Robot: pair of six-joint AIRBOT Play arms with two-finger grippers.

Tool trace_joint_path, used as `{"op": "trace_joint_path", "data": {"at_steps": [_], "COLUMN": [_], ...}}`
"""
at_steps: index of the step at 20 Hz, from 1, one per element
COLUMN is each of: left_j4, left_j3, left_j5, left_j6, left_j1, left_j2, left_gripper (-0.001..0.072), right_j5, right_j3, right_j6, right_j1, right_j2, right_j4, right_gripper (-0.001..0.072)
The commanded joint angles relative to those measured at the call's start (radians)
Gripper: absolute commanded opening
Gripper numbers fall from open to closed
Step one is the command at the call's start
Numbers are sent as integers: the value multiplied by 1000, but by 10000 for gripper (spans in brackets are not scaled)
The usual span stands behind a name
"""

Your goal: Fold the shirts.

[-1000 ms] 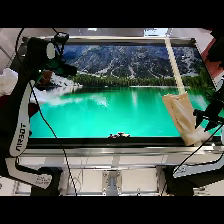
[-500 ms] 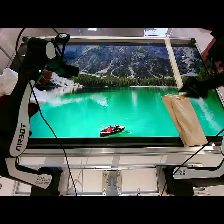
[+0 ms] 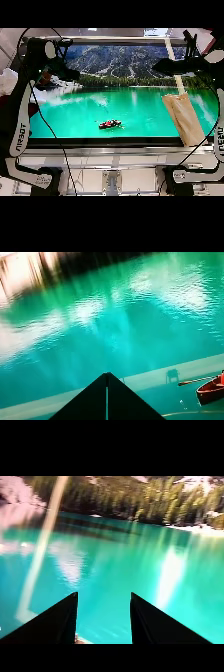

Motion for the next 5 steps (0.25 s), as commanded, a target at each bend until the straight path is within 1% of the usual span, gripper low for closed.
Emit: {"op": "trace_joint_path", "data": {"at_steps": [1, 5], "left_j4": [-7, -7], "left_j3": [1, 1], "left_j5": [0, -5], "left_j6": [3, 3], "left_j1": [0, 0], "left_j2": [0, 0], "left_gripper": [15, 15], "right_j5": [-38, -38], "right_j3": [1, 1], "right_j6": [2, 2], "right_j1": [32, 32], "right_j2": [0, 0], "right_j4": [-127, -126], "right_gripper": [377, 377]}}
